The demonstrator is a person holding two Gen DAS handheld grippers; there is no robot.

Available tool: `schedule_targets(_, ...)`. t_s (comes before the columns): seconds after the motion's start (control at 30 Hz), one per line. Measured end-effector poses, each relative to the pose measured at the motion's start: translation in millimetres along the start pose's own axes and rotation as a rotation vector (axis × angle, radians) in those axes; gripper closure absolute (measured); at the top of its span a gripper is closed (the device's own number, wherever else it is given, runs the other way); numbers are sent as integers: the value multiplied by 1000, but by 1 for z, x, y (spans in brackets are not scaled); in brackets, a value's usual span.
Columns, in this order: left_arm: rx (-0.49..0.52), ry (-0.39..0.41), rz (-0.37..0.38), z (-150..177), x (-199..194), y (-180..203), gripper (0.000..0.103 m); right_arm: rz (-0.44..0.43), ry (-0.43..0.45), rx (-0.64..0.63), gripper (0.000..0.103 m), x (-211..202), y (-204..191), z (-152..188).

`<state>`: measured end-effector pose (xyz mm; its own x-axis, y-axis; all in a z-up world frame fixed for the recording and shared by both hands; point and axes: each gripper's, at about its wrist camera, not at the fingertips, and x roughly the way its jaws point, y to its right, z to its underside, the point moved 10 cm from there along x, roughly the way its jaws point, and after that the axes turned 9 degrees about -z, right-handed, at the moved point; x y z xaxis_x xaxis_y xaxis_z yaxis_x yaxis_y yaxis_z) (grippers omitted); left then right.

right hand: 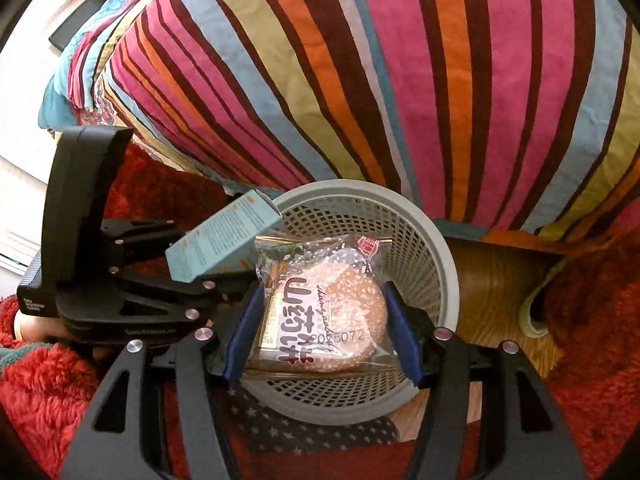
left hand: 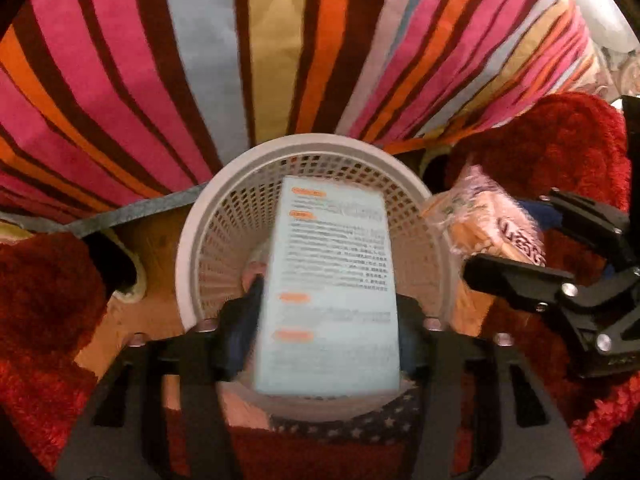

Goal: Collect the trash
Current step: 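Move both tools over the wastebasket and release the box and bun, then grasp the brown ridged ball with the left tool while the right tool grasps the pink SiXiN box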

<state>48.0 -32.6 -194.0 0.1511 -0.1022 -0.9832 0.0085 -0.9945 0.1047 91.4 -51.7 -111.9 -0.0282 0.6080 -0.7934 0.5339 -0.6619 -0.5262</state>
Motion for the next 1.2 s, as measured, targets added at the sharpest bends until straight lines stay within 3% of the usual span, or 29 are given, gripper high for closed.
schedule_targets(0.07, -2, 19, -47, -1, 0, -6, 10, 16, 6, 5, 39, -1, 1, 3)
schedule_targets(0.2, -4, 32, -37, 5, -6, -11, 10, 24, 27, -1, 26, -1, -8, 15)
schedule_targets(0.57, -24, 24, -32, 7, -2, -15, 10, 40, 32, 34, 26, 0, 7, 7)
schedule_targets(0.67, -38, 104, -103, 0, -21, -23, 10, 44, 69, 38, 26, -11, 7, 5)
schedule_targets(0.73, -48, 231, -202, -11, -55, -35, 10, 55, 121, 37, 26, -24, 5, 1)
schedule_targets(0.8, -78, 360, -246, -26, -100, -43, 10, 68, 231, 20, 26, -59, 1, -12)
schedule_targets(0.83, -96, 408, -236, -36, -119, -44, 10, 85, 309, 7, 26, -87, 1, -28)
schedule_targets(0.87, -111, 463, -213, -50, -140, -44, 10, 93, 333, 2, 26, -96, 2, -32)
schedule_targets(0.93, -127, 556, -185, -85, -176, -41, 10, 152, 472, -49, 26, -146, 9, -72)
schedule_targets(0.97, -130, 605, -181, -107, -193, -38, 10, 166, 497, -61, 26, -154, 11, -80)
schedule_targets(1.07, -143, 735, -225, -174, -230, -28, 10, 296, 645, -147, 26, -202, 28, -140)
schedule_targets(1.13, -177, 779, -243, -221, -239, -23, 10, 347, 706, -185, 26, -221, 39, -182)
schedule_targets(1.2, -210, 777, -250, -253, -237, -17, 10, 385, 710, -206, 26, -226, 54, -229)
